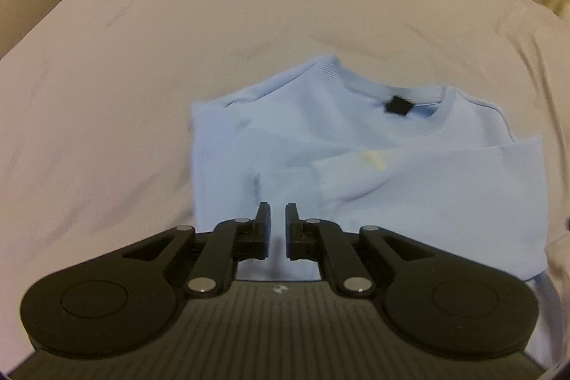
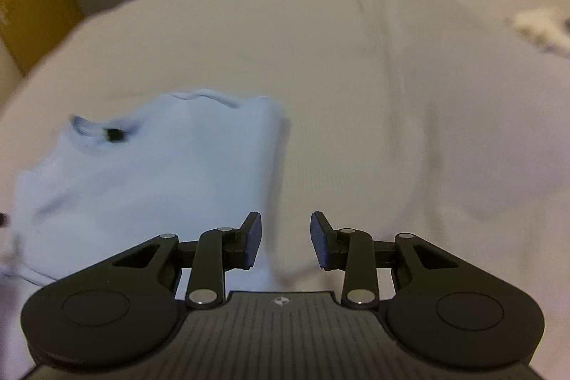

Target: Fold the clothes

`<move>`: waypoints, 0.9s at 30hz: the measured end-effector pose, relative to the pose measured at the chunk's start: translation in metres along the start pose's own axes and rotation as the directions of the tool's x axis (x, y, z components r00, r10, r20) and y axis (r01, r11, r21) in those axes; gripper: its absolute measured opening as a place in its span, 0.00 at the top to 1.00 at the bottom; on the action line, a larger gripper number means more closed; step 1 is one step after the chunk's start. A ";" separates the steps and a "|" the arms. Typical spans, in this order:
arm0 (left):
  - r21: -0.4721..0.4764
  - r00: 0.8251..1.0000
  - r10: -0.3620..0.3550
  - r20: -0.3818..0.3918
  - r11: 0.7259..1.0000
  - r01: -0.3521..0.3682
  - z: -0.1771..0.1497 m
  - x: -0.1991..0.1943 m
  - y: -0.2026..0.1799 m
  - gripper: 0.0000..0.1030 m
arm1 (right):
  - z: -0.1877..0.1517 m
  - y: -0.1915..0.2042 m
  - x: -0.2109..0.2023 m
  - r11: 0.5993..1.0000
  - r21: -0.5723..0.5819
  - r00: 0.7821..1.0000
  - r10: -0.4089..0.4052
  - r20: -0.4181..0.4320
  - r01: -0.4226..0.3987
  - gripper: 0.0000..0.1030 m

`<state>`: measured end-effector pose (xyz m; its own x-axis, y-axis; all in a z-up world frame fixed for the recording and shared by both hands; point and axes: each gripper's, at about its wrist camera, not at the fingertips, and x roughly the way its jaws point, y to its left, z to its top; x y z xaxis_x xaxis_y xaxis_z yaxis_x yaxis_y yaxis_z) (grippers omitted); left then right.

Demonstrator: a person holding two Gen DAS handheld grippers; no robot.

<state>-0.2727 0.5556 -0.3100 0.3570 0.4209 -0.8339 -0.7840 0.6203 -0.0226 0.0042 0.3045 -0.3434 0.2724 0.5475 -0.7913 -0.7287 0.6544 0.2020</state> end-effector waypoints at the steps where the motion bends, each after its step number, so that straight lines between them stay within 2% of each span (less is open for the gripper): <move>1: 0.030 1.000 0.005 -0.006 1.000 -0.005 0.002 0.008 -0.006 0.95 | -0.002 -0.002 0.012 0.999 0.030 0.999 0.032 -0.027 -0.031 0.71; 3: 0.096 0.998 0.034 -0.049 0.995 -0.030 0.002 0.033 -0.015 0.88 | -0.008 -0.002 0.037 0.998 0.053 0.993 0.042 -0.110 -0.037 0.75; 4: 0.128 0.993 0.078 -0.091 0.990 -0.066 0.000 0.050 -0.017 0.88 | -0.013 -0.005 0.046 0.999 0.037 0.987 0.003 -0.164 0.003 0.76; 6: 0.144 0.987 0.113 -0.111 0.985 -0.097 0.002 0.059 -0.018 0.89 | -0.010 -0.006 0.049 0.999 0.035 0.981 -0.022 -0.190 0.029 0.76; 8: 0.128 0.992 0.095 -0.083 0.988 -0.083 0.009 0.050 -0.019 0.89 | 0.005 0.001 0.039 0.999 0.019 0.988 -0.035 -0.150 0.038 0.76; 10: 0.101 0.997 0.056 -0.049 0.994 -0.051 0.018 0.040 -0.021 0.89 | 0.025 0.008 0.028 1.000 -0.001 0.999 -0.020 -0.048 0.020 0.76; 12: 0.100 0.999 0.033 -0.036 0.995 -0.030 0.023 0.040 -0.026 0.89 | 0.044 0.012 0.032 0.999 -0.003 0.999 0.041 0.013 -0.041 0.76; 14: 0.126 0.997 0.045 -0.057 0.991 -0.037 0.023 0.054 -0.031 0.88 | 0.057 0.020 0.052 0.997 -0.041 0.997 0.072 0.018 -0.071 0.77; 18: 0.141 0.991 0.094 -0.098 0.987 -0.080 0.014 0.084 -0.027 0.87 | 0.068 0.017 0.111 0.995 -0.101 0.999 -0.014 -0.038 0.010 0.80; 20: 0.131 0.991 0.093 -0.093 0.988 -0.080 0.014 0.086 -0.026 0.87 | 0.071 0.010 0.130 0.996 -0.084 0.998 -0.009 -0.065 0.003 0.80; 23: 0.094 0.994 0.084 -0.073 0.993 -0.077 0.016 0.078 -0.026 0.87 | 0.079 0.013 0.125 0.998 -0.070 0.999 -0.013 -0.051 0.009 0.79; 26: 0.075 0.997 0.063 -0.041 0.995 -0.060 0.017 0.067 -0.025 0.87 | 0.075 0.022 0.087 0.996 -0.086 0.999 -0.016 0.046 0.020 0.78; 27: 0.086 0.997 0.066 -0.041 0.994 -0.062 0.016 0.069 -0.026 0.87 | 0.075 0.028 0.082 0.994 -0.111 0.997 0.015 0.071 -0.007 0.78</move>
<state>-0.2200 0.5787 -0.3580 0.2831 0.4332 -0.8557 -0.7580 0.6476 0.0771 0.0532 0.4068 -0.3590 0.3053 0.5933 -0.7448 -0.7960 0.5883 0.1424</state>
